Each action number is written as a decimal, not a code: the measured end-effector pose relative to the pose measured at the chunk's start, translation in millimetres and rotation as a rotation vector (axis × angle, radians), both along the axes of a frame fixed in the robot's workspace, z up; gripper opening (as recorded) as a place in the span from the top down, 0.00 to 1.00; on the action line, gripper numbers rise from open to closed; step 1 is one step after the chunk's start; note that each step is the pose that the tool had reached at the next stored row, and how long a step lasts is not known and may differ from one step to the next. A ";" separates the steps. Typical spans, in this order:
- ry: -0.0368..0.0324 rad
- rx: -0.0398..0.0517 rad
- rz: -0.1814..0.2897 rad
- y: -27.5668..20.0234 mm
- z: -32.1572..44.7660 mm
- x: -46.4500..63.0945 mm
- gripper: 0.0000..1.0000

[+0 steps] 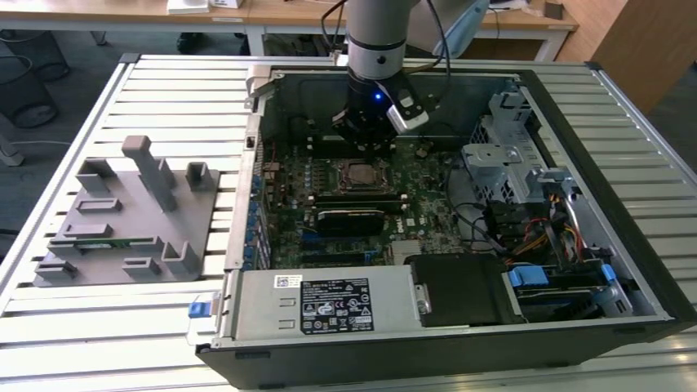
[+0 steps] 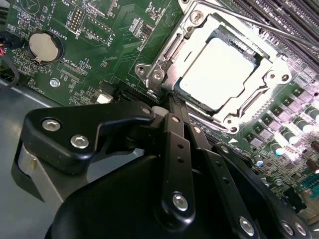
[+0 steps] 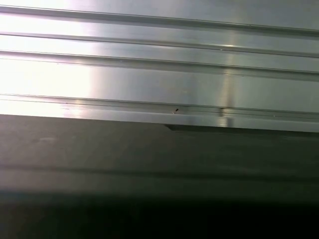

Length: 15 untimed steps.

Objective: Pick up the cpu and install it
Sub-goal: 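Install the first cpu locking lever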

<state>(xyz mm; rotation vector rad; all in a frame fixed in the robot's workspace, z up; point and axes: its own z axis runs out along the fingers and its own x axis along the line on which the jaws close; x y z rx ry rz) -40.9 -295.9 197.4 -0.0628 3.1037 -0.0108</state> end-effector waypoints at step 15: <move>0.0011 -0.0072 0.000 0.0 1.0 0.1 0.89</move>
